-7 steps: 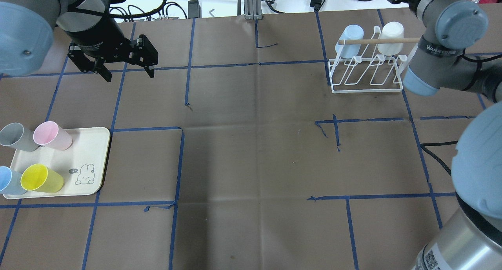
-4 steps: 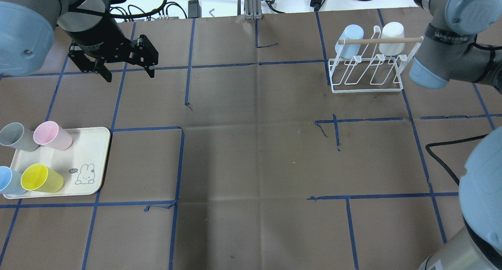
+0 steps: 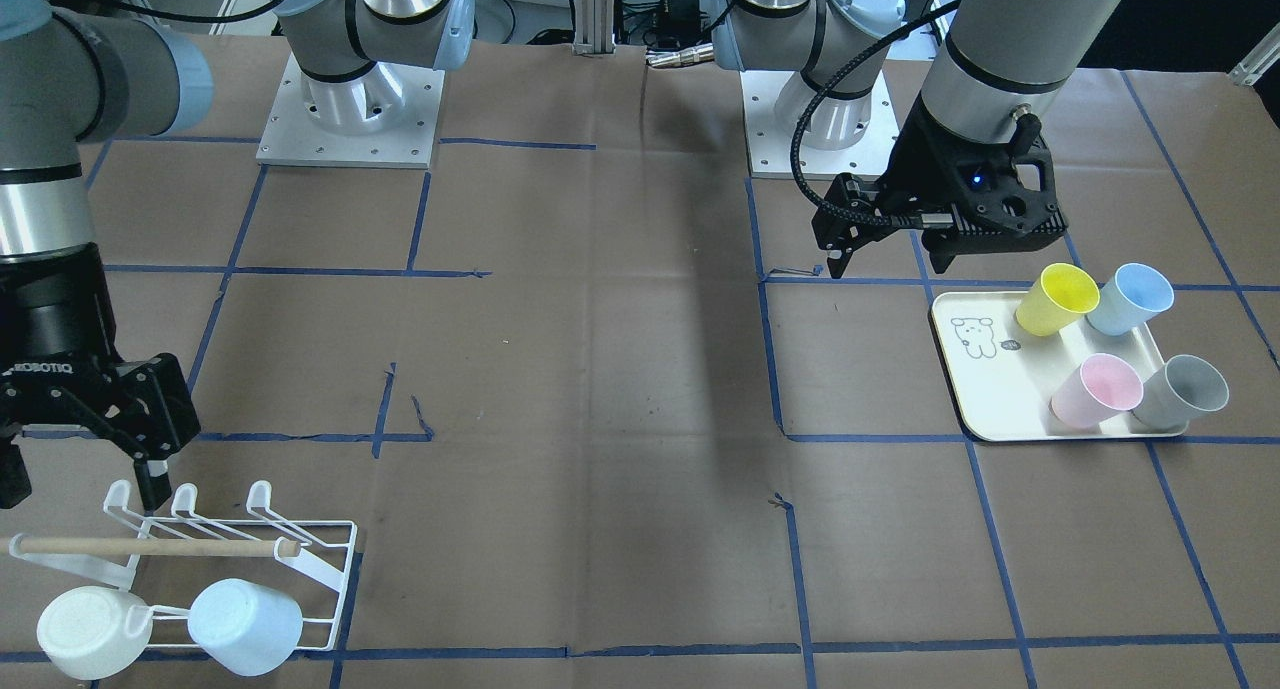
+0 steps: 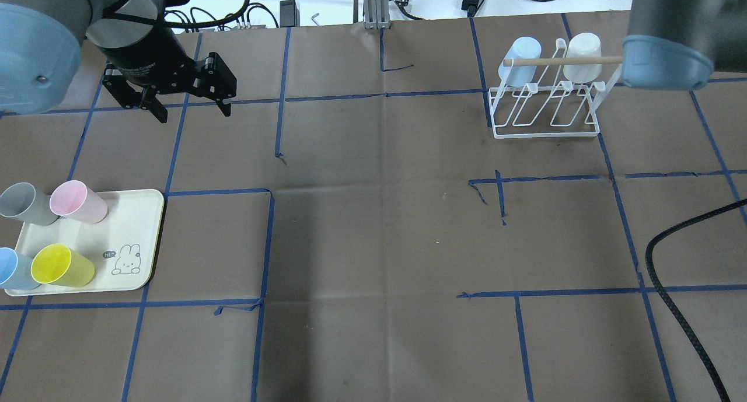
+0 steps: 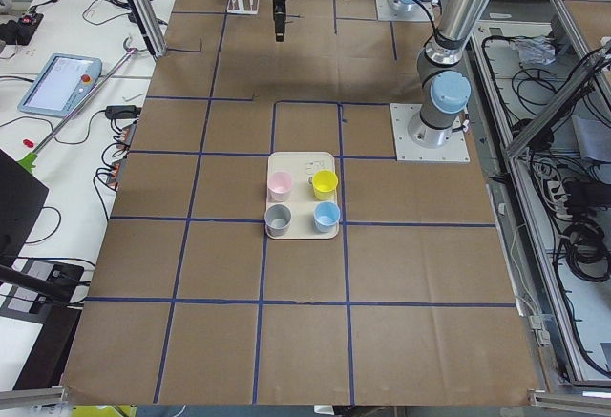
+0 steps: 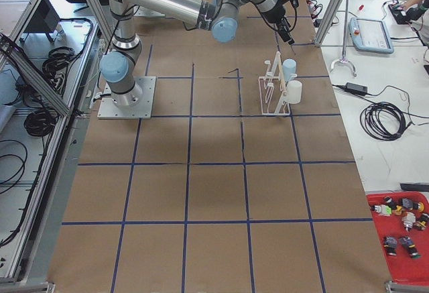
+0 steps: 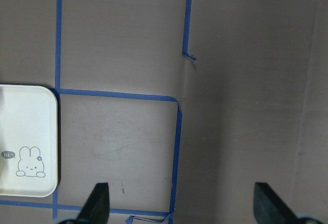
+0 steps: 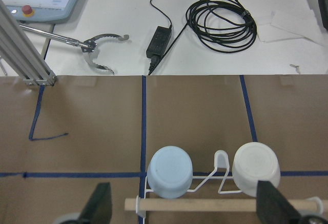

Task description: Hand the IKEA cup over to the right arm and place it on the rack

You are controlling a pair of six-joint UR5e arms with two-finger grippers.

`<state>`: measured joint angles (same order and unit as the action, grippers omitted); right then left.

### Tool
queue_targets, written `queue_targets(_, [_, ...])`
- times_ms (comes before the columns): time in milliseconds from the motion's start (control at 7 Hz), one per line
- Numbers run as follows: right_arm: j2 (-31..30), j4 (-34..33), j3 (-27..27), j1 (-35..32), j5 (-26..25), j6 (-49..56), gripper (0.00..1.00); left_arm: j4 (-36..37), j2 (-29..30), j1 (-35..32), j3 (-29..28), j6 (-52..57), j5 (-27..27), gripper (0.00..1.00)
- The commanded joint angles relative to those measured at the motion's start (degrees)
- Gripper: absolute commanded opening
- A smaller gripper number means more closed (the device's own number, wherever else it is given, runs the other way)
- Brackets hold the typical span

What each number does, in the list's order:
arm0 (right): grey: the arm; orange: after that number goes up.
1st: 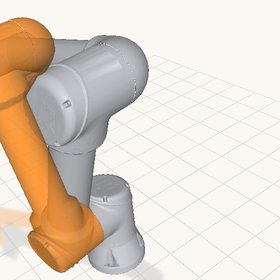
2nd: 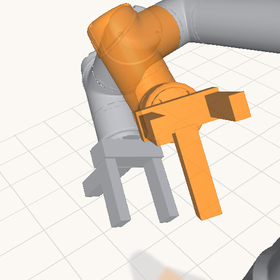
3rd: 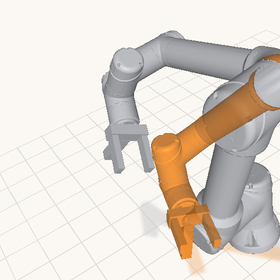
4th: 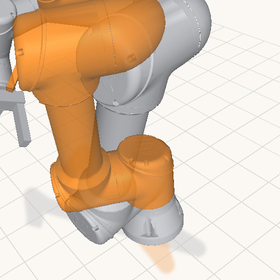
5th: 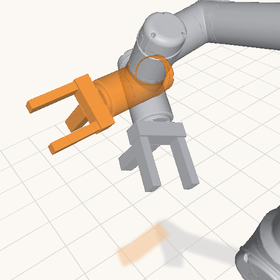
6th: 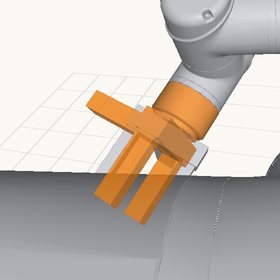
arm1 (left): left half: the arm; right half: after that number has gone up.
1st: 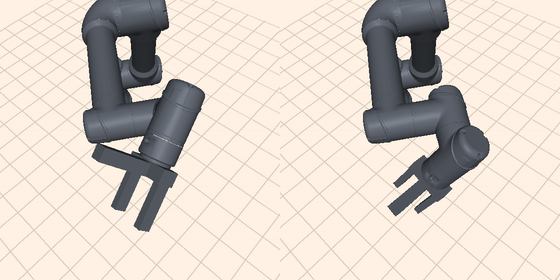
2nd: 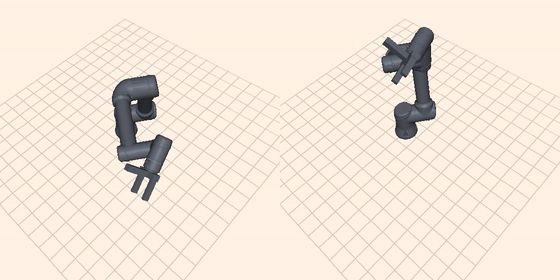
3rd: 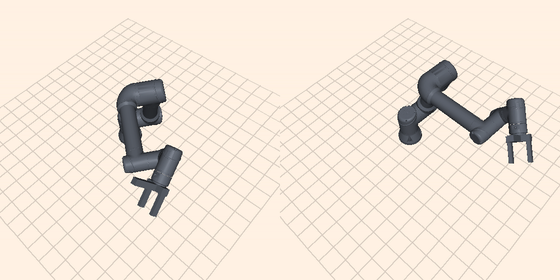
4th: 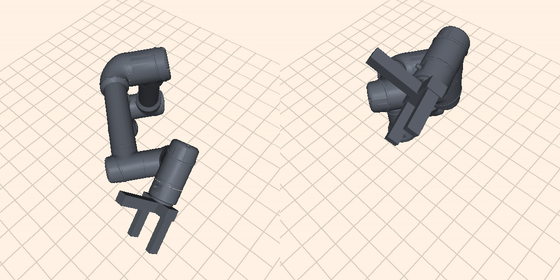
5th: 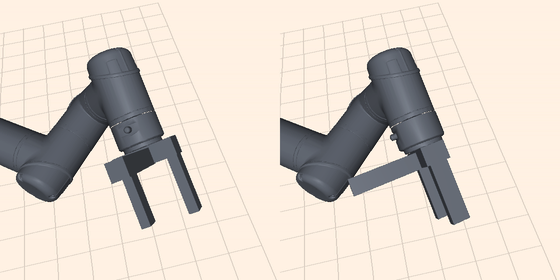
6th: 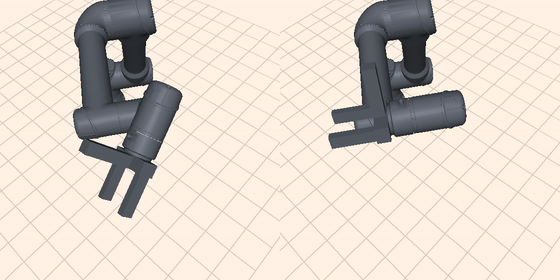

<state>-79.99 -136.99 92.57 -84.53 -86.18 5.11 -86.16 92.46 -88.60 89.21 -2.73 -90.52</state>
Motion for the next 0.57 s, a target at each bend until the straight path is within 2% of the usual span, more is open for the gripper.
queue_targets(0, [-2.09,12.93,-1.33,-3.96,-2.13,-0.36,1.0,-0.06,0.01,-0.08,0.0,-0.09,-0.01,1.0])
queue_targets(143, [-5.5,19.07,-0.9,-5.54,-3.97,-1.14,1.0,-0.07,-0.08,-0.26,0.0,-0.09,-0.27,1.0])
queue_targets(429, [-10.52,34.27,-0.81,-6.0,-3.91,-3.96,1.0,0.02,0.01,-0.26,0.0,-0.18,-0.27,1.0])
